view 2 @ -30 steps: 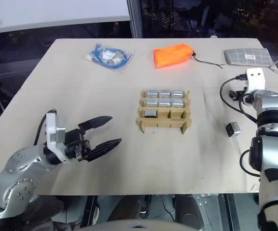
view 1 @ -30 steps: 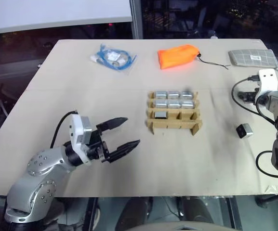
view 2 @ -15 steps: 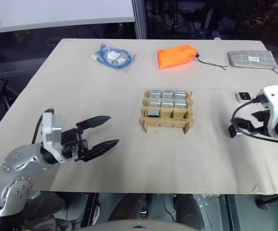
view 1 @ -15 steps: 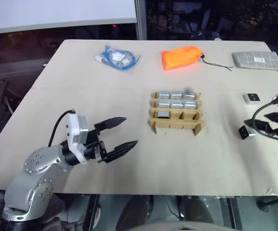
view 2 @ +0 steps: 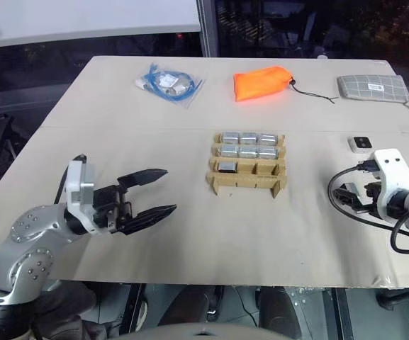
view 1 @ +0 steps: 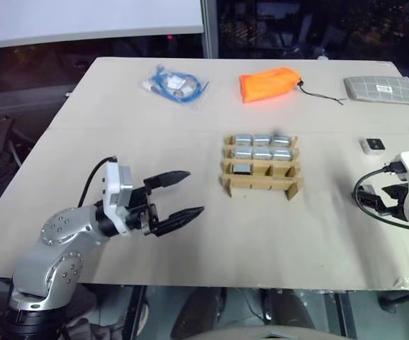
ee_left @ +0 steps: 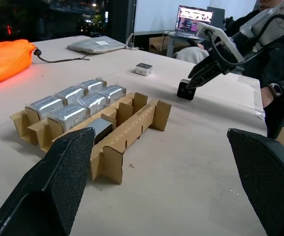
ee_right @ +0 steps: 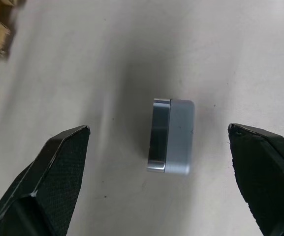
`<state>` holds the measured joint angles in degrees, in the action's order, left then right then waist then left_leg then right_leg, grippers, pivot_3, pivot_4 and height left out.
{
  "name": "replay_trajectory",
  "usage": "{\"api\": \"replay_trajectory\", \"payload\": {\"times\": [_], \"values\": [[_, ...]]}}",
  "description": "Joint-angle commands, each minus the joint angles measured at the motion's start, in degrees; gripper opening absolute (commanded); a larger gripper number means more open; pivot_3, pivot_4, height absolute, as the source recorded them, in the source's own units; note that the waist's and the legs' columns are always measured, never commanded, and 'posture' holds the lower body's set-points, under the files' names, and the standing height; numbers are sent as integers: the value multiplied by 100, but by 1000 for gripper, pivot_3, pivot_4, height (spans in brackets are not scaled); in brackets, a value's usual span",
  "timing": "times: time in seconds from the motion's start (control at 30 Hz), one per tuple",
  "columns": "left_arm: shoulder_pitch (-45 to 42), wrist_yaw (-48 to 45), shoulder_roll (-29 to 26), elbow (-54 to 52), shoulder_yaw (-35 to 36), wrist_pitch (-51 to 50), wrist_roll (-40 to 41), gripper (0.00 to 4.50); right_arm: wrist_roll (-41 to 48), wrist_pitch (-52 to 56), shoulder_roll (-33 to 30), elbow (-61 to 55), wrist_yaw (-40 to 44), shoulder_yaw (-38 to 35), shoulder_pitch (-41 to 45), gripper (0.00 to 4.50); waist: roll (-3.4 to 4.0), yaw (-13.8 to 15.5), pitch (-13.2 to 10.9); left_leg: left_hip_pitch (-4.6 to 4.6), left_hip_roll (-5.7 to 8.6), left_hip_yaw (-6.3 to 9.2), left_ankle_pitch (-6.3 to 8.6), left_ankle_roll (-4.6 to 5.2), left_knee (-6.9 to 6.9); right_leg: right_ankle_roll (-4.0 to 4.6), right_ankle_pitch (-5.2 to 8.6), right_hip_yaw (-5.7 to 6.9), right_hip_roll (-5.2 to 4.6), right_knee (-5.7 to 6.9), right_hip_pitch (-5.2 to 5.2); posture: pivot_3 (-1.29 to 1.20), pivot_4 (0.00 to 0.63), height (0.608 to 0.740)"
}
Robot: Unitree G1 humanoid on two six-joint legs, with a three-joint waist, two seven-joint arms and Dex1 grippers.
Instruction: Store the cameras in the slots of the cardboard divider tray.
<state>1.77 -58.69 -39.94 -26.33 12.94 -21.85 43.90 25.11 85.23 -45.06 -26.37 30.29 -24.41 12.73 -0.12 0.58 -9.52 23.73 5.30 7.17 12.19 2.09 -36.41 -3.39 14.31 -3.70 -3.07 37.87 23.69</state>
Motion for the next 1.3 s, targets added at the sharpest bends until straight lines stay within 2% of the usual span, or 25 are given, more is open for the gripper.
{"api": "replay_trajectory", "payload": {"times": [0.03, 0.13, 0.23, 0.37, 0.43, 0.53, 0.7, 0.8, 0.87, 1.03, 1.3], "values": [[103, 43, -49, -214, 134, 40, 10, 4500, -21, -283, -257, 57, 30, 70, -45, 3208, 0, -5, 0, 0, 0, -1, 0, 0, 0, 0, 0, -1, 0, 0, 0, 0, 150, 740], [152, 99, -33, -258, 138, 53, 11, 4500, -2, -404, -397, 140, 76, 207, -102, 1724, 0, 2, 0, 0, 0, 0, 0, 0, 0, 0, 0, 0, 0, 0, 0, 0, 150, 740], [169, 153, -9, -289, 118, 64, 10, 4500, 16, -545, -519, 188, 141, 321, -122, 643, -1, 0, 0, 0, 0, 0, 0, 0, 0, 0, 0, 1, 0, 0, -1, 0, 150, 740], [174, 198, 3, -302, 115, 64, 20, 4500, -18, -1002, -737, 173, 255, 490, -146, 643, -1, 1, 0, 0, 0, -2, 0, 0, 0, 0, 0, 0, 0, 0, -1, 0, 150, 740], [174, 221, 11, -310, 116, 57, 25, 4500, -99, -1977, -804, 13, 516, 632, -52, 643, 0, -10, 0, 0, -1, -2, 0, 0, 0, 0, 0, 0, 0, 0, 0, 0, 150, 740], [195, 285, 47, -322, 120, 112, -26, 4500, 539, -3138, -424, -368, 1348, 841, 788, 643, 3, -120, -3, -2, -2, -7, 0, 0, 0, -1, 0, -4, 2, 1, 0, 0, 150, 740], [183, 362, 135, -304, 145, 292, -170, 4500, 135, -4467, -44, 49, 2061, 2310, 2124, 643, -15, -174, 1, -5, -9, 1, 0, 0, 0, -2, 0, 5, 10, 1, -2, 0, 150, 740], [211, 356, 85, -351, 249, 241, -100, 4500, -507, -5468, 288, 657, 2395, 3258, 2540, 643, -32, -121, 0, 1, -4, 12, 0, -1, 0, 0, -1, 15, 4, -4, -1, 0, 150, 740], [304, 394, 57, -469, 356, 202, -28, 4500, -931, -6098, 349, 1127, 2603, 3644, 2589, 643, -33, -106, 0, 2, 1, 11, 0, -2, 0, 0, -1, 14, -2, -4, -1, 0, 150, 740], [830, 384, -10, -808, 727, 134, 154, 4500, -1317, -6911, 514, 1926, 2874, 3912, 2640, 643, -35, -118, -3, 6, 4, 11, -6, -13, 5, 0, -1, 10, -5, -5, 6, 0, 150, 740], [1237, 437, -51, -964, 1038, 108, 247, 4500, -1796, -7522, 629, 2561, 3173, 4034, 2717, 643, -34, -130, -3, -2, 0, 11, -1, -5, 10, 2, -1, 9, 0, 0, 5, 0, 150, 740]]}}
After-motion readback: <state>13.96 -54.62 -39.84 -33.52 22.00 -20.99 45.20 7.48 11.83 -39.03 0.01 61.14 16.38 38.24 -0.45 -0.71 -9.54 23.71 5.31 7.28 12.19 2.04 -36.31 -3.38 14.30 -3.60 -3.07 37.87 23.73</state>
